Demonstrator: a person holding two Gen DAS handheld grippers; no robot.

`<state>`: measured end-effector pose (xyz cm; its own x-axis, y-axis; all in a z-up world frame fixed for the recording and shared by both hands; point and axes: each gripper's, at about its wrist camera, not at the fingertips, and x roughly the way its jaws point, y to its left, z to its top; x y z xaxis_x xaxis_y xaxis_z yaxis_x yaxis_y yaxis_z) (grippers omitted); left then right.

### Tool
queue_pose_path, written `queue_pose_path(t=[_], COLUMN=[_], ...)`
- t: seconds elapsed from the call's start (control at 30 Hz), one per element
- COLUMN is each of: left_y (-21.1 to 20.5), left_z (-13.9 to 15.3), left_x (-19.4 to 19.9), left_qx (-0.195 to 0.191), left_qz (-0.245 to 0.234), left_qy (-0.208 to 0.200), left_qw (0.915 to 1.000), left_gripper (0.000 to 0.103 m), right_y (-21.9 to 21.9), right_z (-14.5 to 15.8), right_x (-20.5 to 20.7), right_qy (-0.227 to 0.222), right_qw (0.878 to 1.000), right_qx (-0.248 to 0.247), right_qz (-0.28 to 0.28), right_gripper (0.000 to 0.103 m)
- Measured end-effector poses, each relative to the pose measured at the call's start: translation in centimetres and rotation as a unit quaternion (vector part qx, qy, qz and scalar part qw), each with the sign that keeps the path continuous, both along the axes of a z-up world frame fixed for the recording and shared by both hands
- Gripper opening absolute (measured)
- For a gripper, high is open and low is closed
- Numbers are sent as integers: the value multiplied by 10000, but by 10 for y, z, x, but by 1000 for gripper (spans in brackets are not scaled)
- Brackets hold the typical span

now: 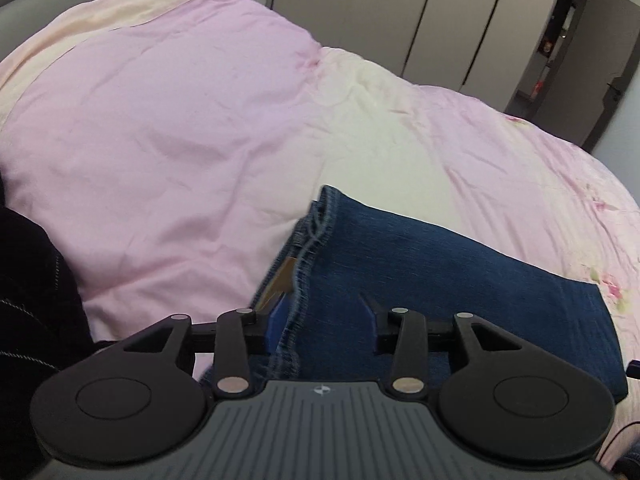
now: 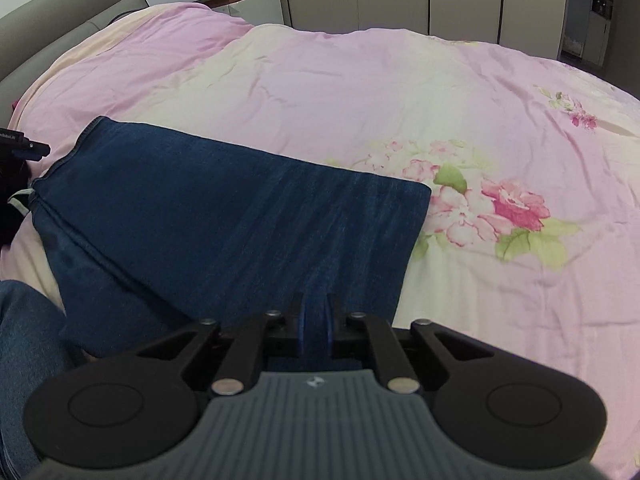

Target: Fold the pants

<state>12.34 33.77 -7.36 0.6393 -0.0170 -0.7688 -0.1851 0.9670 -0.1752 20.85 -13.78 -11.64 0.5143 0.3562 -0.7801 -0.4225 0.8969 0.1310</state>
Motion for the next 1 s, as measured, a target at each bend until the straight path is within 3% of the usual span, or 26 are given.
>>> queue_pose_path(t=[0.1, 0.2, 0.27, 0.33, 0.47, 0.57, 0.7, 0.87, 1.0], left_y=[-18, -17, -12, -16, -33, -61, -111, -188, -230], left_z=[-21, -53, -69, -75, -56, -35, -19, -23, -39], left_x=[-1, 3, 7, 10, 13, 0, -11, -13, -13], left_qx=[222, 410, 325, 488, 967, 1342, 1042, 563, 631], left_qz=[-205, -56, 65, 31, 66, -288, -1183, -2417, -3117], left_qy=[184, 469, 568, 660, 812, 573, 452, 845, 1192], left_qw=[9994, 9980, 9978, 9966, 9920, 9889, 9865, 9650, 9406], left_gripper=[45, 30, 28, 28, 28, 28, 28, 28, 28], right_y=[-2, -5, -9, -10, -6, -5, 3, 55, 80], right_z=[-11, -30, -42, -50, -46, -30, -10, -2, -9], right_x=[-15, -18, -17, -16, -16, -25, -37, -48, -63], right_qy=[-34, 83, 241, 307, 315, 263, 312, 262, 689], right_qw=[9999, 9996, 9994, 9993, 9989, 9991, 9988, 9948, 9848], right_qx=[-151, -270, -201, -154, -355, -335, 352, 517, 885], right_qz=[-70, -94, -148, -154, -66, -75, 148, 838, 1326], right_gripper=[4, 4, 3, 3, 3, 9, 9, 9, 9])
